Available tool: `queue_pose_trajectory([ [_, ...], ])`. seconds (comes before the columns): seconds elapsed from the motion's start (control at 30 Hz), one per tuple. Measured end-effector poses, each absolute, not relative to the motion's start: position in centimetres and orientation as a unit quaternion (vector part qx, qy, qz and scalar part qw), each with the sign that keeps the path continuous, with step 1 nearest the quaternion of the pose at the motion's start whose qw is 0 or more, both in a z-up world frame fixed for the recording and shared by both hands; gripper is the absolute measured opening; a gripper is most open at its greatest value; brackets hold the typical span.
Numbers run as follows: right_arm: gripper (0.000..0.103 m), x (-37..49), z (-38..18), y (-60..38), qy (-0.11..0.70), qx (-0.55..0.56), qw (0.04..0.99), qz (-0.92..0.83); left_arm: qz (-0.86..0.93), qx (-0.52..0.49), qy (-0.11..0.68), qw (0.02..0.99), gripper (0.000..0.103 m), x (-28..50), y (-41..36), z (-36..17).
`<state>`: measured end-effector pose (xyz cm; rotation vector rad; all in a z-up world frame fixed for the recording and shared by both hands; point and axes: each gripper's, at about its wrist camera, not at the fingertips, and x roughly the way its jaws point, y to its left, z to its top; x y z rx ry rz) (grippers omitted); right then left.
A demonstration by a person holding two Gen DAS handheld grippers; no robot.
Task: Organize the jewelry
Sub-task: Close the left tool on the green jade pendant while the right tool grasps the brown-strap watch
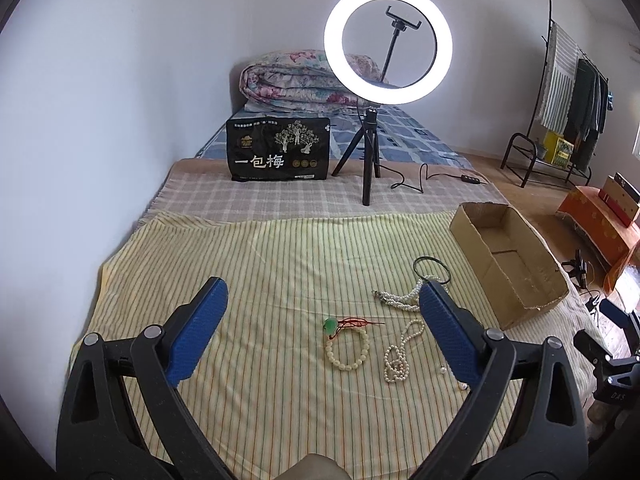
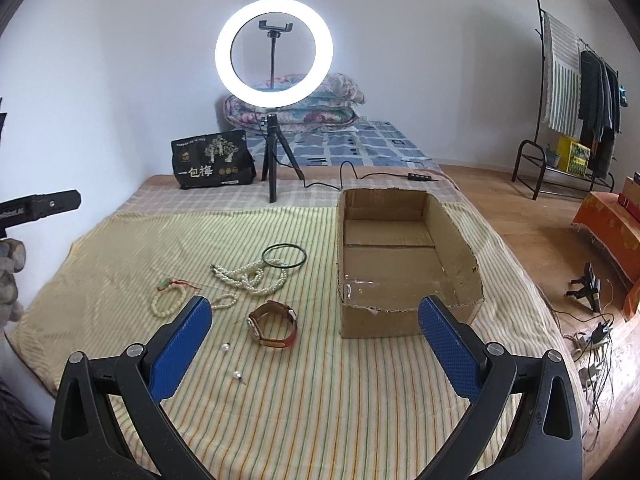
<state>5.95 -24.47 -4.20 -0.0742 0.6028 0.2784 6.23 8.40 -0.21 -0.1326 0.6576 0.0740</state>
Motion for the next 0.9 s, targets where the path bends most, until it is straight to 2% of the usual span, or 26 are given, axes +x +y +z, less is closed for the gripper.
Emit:
queue_pose_trajectory([
  [0.1,0.102,6.4,-4.9,-24.3,0.315,-0.039,0.936,0.152,0.027,-0.085,0.339,0.937,0.08,7.0,9.2,-0.9],
  [0.23,0.102,7.5,-5.6,-24.1,0.345,-0.034,0.919,0.186,0.015,-0.105,0.355,0.929,0.077,7.7,9.7,-1.9],
  [0.43,0.098,9.3,-7.1,-21.0,0.369,-0.075,0.886,0.27,0.002,-0.137,0.396,0.908,0.062,9.5,10.7,-4.0],
  [0.47,0.095,9.6,-7.5,-20.1,0.371,-0.09,0.881,0.279,-0.005,-0.145,0.404,0.903,0.06,9.8,10.8,-4.4],
  [0.5,0.086,9.8,-7.8,-19.7,0.375,-0.097,0.876,0.286,-0.01,-0.151,0.411,0.899,0.056,10.1,10.9,-4.9],
  [0.57,0.076,10.5,-8.7,-18.9,0.39,-0.109,0.865,0.294,-0.014,-0.159,0.429,0.889,0.053,10.5,10.8,-6.0],
  [0.67,0.073,11.5,-10.1,-18.5,0.413,-0.115,0.854,0.296,-0.021,-0.171,0.457,0.872,0.052,11.0,10.5,-8.1],
  [0.7,0.066,11.7,-10.3,-18.5,0.418,-0.113,0.852,0.295,-0.022,-0.173,0.467,0.867,0.051,11.1,10.3,-8.8],
  [0.73,0.063,11.9,-10.5,-18.5,0.423,-0.11,0.849,0.297,-0.024,-0.174,0.477,0.861,0.051,11.3,10.1,-9.5],
  [0.9,0.059,13.2,-11.6,-18.6,0.443,-0.108,0.84,0.292,-0.027,-0.188,0.513,0.837,0.046,12.1,9.8,-12.2],
])
